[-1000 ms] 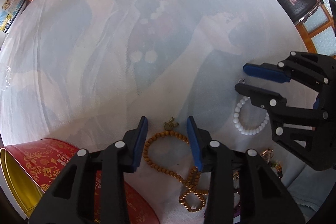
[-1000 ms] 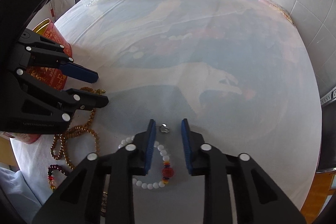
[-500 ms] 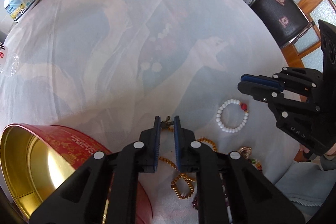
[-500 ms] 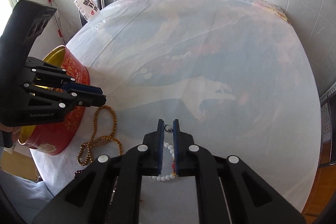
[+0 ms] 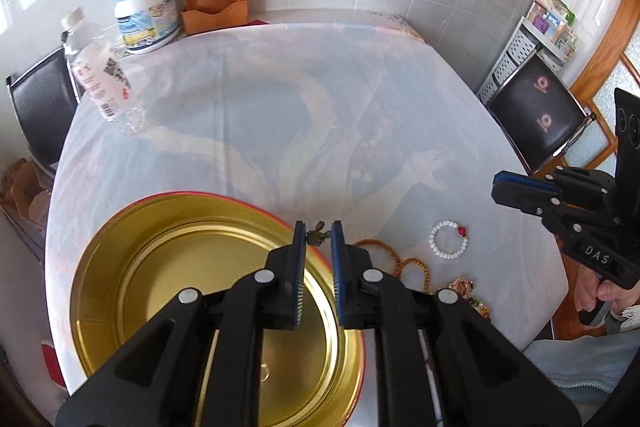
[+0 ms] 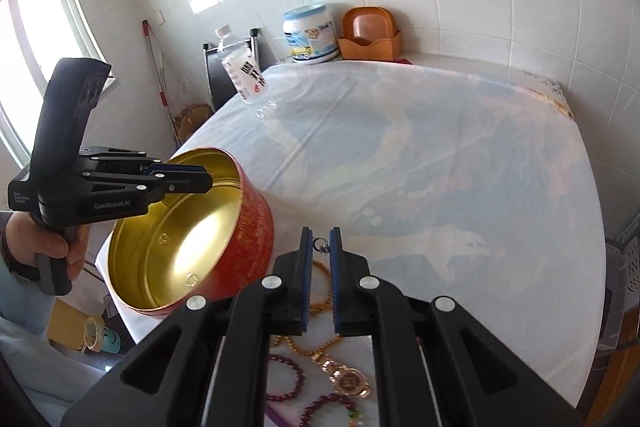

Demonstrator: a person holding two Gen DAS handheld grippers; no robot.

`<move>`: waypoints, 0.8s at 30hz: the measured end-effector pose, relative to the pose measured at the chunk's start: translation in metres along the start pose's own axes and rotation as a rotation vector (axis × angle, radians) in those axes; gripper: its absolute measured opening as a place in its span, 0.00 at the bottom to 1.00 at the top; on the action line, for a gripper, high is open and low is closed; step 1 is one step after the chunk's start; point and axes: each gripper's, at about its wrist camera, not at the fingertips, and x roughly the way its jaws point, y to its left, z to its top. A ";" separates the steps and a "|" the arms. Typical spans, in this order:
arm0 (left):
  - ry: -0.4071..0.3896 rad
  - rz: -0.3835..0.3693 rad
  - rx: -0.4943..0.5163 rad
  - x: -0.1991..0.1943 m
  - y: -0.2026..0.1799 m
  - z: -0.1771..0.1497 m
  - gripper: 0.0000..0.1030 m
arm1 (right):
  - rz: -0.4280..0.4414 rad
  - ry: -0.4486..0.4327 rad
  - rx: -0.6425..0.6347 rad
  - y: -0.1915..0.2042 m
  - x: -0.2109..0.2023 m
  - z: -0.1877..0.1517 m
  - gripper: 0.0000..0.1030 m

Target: Organize jewelry

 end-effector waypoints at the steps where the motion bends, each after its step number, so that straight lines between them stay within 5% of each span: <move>1: -0.008 0.014 -0.015 -0.008 0.008 -0.007 0.12 | 0.010 -0.007 -0.015 0.010 0.000 0.003 0.09; 9: -0.027 0.116 -0.140 -0.061 0.076 -0.063 0.12 | 0.130 0.006 -0.132 0.089 0.023 0.014 0.09; 18: -0.036 0.135 -0.200 -0.078 0.108 -0.093 0.12 | 0.175 0.064 -0.236 0.143 0.046 0.013 0.09; 24: 0.047 0.111 -0.154 -0.040 0.107 -0.098 0.12 | 0.176 0.276 -0.285 0.165 0.098 0.000 0.09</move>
